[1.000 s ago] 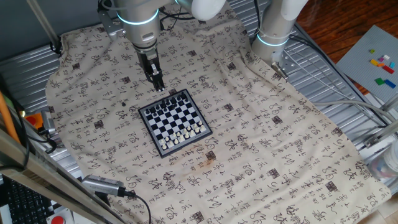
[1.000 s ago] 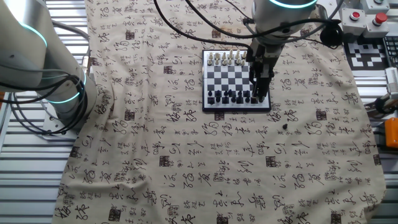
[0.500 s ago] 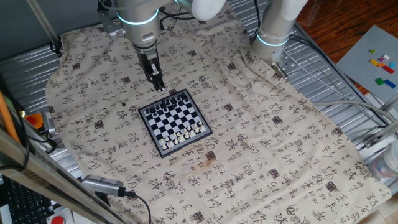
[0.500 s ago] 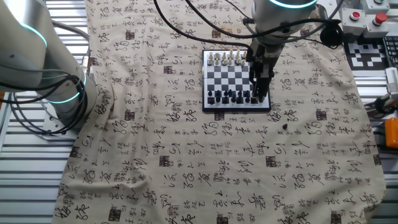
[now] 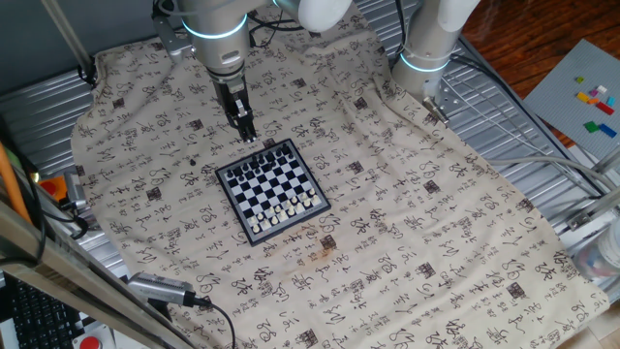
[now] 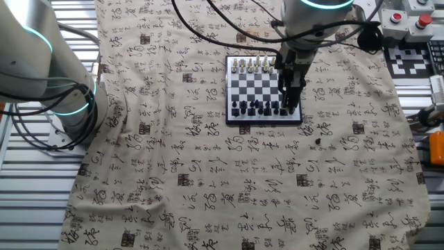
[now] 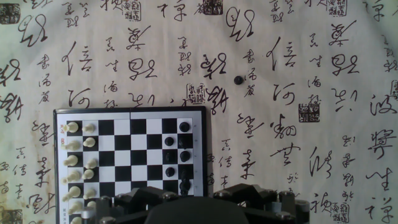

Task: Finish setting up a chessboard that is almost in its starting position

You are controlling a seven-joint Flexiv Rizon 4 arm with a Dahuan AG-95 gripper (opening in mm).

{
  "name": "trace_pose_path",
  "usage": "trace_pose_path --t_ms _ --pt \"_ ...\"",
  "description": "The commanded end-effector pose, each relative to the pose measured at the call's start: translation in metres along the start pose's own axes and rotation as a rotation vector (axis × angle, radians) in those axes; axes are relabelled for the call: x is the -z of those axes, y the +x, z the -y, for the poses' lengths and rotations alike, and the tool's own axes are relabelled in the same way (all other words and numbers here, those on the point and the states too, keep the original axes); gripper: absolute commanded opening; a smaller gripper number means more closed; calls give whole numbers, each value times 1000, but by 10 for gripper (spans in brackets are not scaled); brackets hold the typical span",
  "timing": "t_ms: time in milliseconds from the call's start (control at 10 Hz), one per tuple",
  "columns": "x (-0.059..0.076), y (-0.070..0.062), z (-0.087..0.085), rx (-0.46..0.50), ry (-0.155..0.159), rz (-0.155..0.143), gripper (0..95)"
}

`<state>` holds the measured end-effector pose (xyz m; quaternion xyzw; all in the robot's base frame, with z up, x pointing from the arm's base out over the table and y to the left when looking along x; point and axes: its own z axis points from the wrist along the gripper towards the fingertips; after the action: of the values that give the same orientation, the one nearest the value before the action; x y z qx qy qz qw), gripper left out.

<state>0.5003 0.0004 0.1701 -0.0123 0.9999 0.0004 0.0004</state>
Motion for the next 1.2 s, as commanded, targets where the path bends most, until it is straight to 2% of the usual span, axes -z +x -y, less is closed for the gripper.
trace_pose_path --t_ms 100,800,1200 --pt "0 0 0 263 -2 24 0" --pt "0 0 0 265 -3 21 0" --pt "0 -1 1 263 0 4 0"
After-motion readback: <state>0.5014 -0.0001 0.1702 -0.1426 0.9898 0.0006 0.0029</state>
